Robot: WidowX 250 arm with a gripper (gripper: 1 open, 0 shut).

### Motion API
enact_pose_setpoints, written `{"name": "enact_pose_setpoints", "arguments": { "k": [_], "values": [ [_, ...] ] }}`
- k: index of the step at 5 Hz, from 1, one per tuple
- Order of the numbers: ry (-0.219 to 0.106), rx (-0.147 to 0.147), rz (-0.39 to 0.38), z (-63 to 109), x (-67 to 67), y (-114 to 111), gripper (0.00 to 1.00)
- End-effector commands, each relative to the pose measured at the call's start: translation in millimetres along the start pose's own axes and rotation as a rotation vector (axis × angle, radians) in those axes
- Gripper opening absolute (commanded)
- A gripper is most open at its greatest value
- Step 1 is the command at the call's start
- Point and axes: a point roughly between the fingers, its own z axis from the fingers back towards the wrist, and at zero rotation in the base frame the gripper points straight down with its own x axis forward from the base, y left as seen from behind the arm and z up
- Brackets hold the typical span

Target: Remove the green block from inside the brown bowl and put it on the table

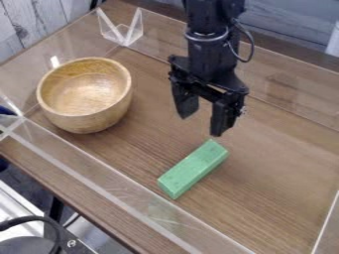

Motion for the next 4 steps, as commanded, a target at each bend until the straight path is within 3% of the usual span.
{"name": "enact_pose_setpoints", "arguments": {
  "k": [1,2,4],
  "values": [
    [-0.038,0.01,-0.001,6.4,9.6,3,1.0],
    [-0.018,0.014,0.003,-1.5,8.5,5,1.0],
    [-0.006,0.018,0.015,-4.5,9.2,7,1.0]
  ]
}}
